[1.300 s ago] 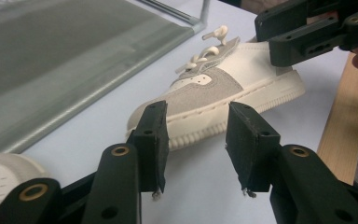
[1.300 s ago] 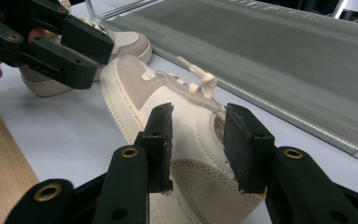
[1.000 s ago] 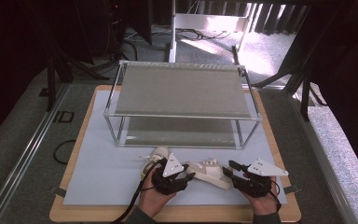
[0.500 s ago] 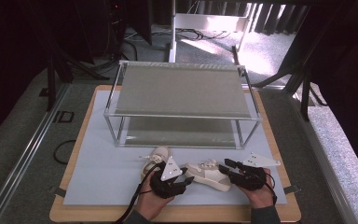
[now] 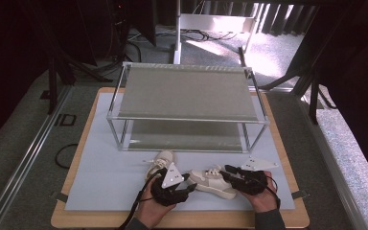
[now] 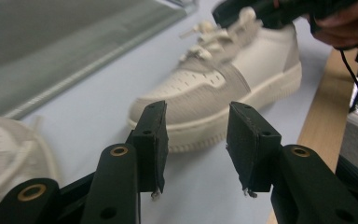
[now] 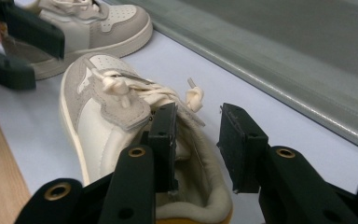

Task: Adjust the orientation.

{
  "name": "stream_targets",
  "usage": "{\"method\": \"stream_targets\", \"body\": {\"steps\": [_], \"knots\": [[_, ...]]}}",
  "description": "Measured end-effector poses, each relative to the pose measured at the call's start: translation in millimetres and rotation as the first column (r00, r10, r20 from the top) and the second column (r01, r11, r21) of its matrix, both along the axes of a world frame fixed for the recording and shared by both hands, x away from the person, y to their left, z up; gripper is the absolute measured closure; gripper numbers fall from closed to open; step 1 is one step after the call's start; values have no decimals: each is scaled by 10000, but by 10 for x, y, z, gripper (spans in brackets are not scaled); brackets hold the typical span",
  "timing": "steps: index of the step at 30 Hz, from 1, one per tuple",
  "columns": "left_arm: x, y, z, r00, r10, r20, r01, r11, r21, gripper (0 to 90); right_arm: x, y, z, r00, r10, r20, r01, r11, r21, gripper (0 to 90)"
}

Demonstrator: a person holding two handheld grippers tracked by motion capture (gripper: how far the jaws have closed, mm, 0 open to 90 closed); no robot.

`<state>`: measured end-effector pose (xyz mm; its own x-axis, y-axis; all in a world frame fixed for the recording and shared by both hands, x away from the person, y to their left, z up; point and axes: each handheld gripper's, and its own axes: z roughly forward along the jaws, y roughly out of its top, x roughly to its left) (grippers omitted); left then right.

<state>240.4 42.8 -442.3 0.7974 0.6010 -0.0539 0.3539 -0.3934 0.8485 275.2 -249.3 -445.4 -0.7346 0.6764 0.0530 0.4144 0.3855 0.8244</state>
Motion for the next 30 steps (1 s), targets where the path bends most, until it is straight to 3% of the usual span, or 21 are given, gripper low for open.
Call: {"method": "stream_targets", "body": {"steps": [4, 11, 16, 21, 30], "knots": [[-36, 122, 112, 9992, 213, 335, -210, 9997, -110, 568, -27, 18, 21, 9997, 253, 46, -253, 9996, -117, 655], [-36, 365, 200, 9955, 800, 515, -789, 9966, -230, 559, -127, 65, 28, 9961, 848, 227, -842, 9961, -275, 652], [-54, 568, 256, 9882, 1389, 652, -1363, 9898, -416, 557, -158, 82, 37, 9907, 1307, 370, -1287, 9903, -517, 639], [-56, 765, 310, 9790, 1909, 722, -1874, 9809, -521, 546, -103, 102, 6, 9855, 1688, 181, -1673, 9839, -627, 576], [-95, 998, 393, 9672, 2380, 889, -2302, 9690, -894, 540, 13, 66, -28, 9765, 2073, -599, -2075, 9782, 16, 577]]}}
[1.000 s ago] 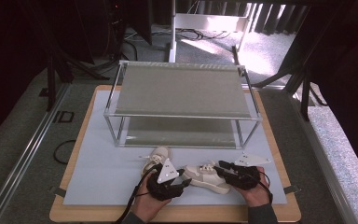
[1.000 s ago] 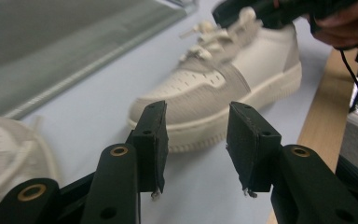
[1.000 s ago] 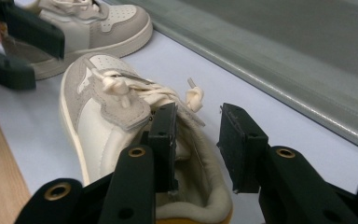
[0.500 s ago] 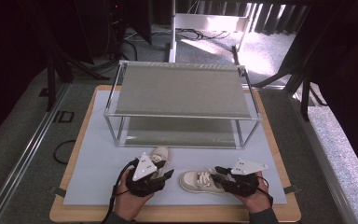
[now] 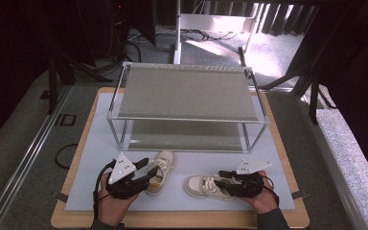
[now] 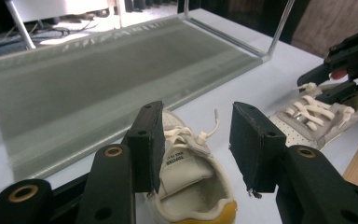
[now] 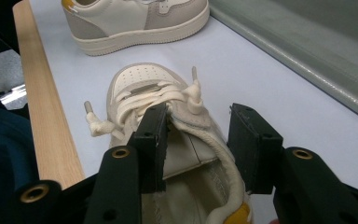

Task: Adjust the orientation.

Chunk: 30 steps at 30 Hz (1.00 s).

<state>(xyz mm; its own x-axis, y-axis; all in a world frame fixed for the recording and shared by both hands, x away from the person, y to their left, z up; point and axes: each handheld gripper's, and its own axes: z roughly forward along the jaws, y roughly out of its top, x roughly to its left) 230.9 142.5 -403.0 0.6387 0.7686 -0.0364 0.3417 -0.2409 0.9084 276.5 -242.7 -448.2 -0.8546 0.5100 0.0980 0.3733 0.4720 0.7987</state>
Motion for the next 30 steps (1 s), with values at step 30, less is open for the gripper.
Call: {"method": "stream_targets", "body": {"steps": [30], "knots": [[135, 34, -248, 9961, -236, -856, 225, 9997, -132, 285, 128, 123, 120, 9173, -3641, 1613, 3658, 9305, 196, 768]]}}
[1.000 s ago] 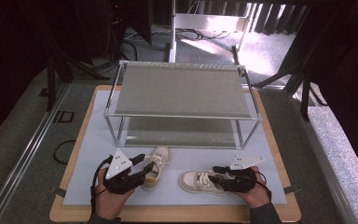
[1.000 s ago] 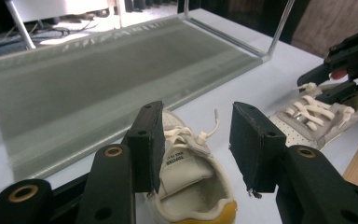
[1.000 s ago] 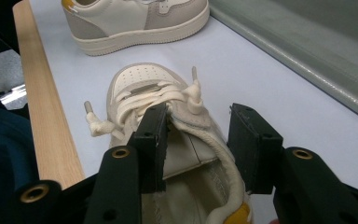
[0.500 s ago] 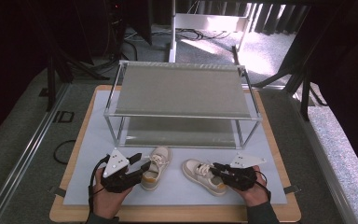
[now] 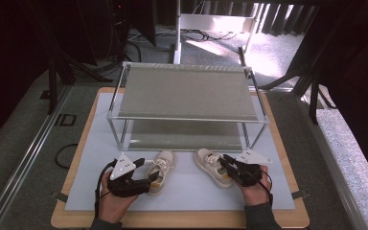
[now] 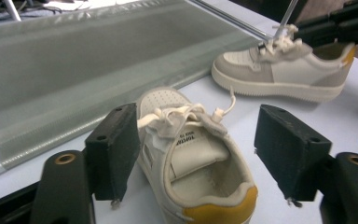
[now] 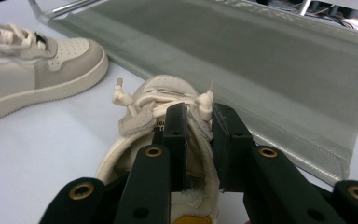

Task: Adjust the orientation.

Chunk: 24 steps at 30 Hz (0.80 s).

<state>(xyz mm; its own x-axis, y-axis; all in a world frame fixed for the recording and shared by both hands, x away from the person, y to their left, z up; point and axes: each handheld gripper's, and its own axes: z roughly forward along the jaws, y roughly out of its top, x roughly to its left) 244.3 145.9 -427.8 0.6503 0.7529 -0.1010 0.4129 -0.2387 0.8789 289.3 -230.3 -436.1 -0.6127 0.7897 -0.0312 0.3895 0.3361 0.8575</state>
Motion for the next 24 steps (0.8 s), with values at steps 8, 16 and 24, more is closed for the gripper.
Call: {"method": "stream_targets", "body": {"steps": [8, 16, 24], "knots": [[-28, -7, -99, 9998, -134, -170, 137, 9997, 180, 177, -50, 47, 27, 9992, -278, 270, 280, 9996, -62, 768], [-15, -26, -233, 9972, -324, -669, 345, 9989, 306, 150, -144, 120, -54, 9998, -165, -79, 162, 9992, -363, 760], [-17, -72, -279, 9971, -360, -670, 392, 9981, 474, 149, -162, 114, -76, 9991, -100, -424, 96, 9999, -76, 733]]}}
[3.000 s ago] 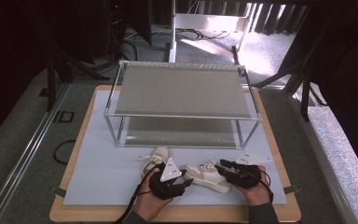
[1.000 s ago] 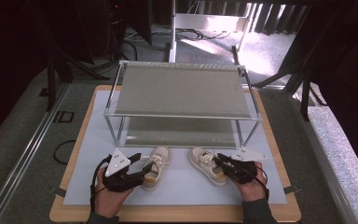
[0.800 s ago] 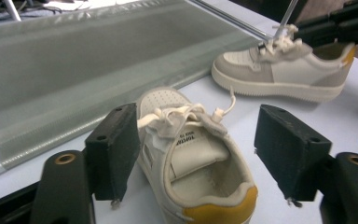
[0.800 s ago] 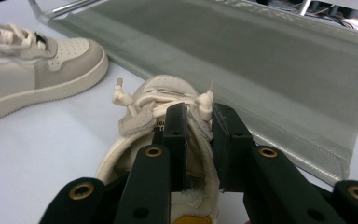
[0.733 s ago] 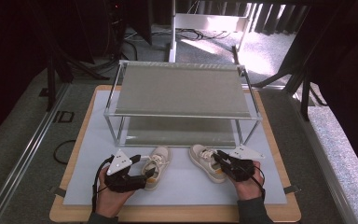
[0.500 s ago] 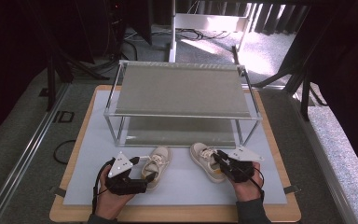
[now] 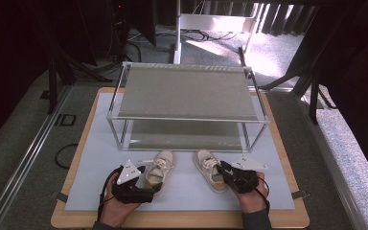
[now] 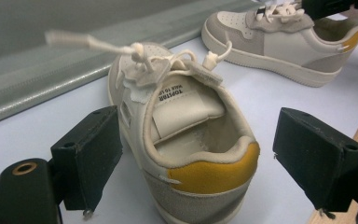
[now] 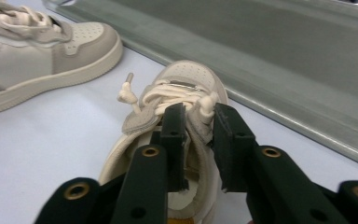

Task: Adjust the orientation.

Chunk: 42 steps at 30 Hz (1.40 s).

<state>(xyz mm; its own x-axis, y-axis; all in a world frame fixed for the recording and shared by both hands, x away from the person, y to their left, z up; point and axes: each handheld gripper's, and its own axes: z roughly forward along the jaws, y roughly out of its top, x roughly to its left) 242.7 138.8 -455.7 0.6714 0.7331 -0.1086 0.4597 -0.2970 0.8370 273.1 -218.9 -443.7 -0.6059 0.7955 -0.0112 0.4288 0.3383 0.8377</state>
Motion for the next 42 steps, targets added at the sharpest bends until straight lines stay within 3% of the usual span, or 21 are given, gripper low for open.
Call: {"method": "stream_targets", "body": {"steps": [3, 8, 10, 14, 16, 18, 22, 26, 29, 42], "knots": [[3, -10, -39, 10000, -90, -31, 91, 9999, 100, 138, 6, -47, 30, 9992, 364, -174, -352, 9972, 660, 614], [14, -27, -67, 9999, -126, -66, 128, 9997, 189, 138, -59, -185, 103, 9972, 739, -123, -716, 9884, 1339, 452], [25, -40, -85, 9999, -117, -107, 120, 9996, 264, 138, -110, -221, 100, 9948, 1018, 12, -1011, 9858, 1341, 409], [54, -65, -133, 9996, -87, -255, 96, 9994, 343, 130, -182, -226, 17, 9847, 1718, -278, -1678, 9795, 1118, 305], [70, -82, -159, 9992, -163, -376, 181, 9987, 467, 126, -186, -216, -15, 9832, 1782, -381, -1735, 9793, 1042, 271], [83, -104, -189, 9989, -109, -466, 138, 9980, 619, 116, -154, -187, -97, 9855, 1556, -669, -1510, 9861, 695, 186], [92, -133, -220, 9985, -116, -541, 158, 9968, 786, 119, -87, -138, -177, 9801, 1736, -967, -1689, 9841, 551, 177], [85, -133, -214, 9982, -126, -590, 167, 9975, 692, 143, -94, -94, -203, 9792, 1776, -985, -1755, 9840, 301, 199], [74, -166, -215, 9980, -236, -590, 274, 9976, 636, 158, -102, -100, -195, 9758, 1916, -1056, -1873, 9811, 489, 205], [73, -421, -229, 9966, -577, -583, 604, 9972, 447, 185, -148, -33, -197, 9677, 2293, -1045, -2260, 9732, 427, 257]]}}
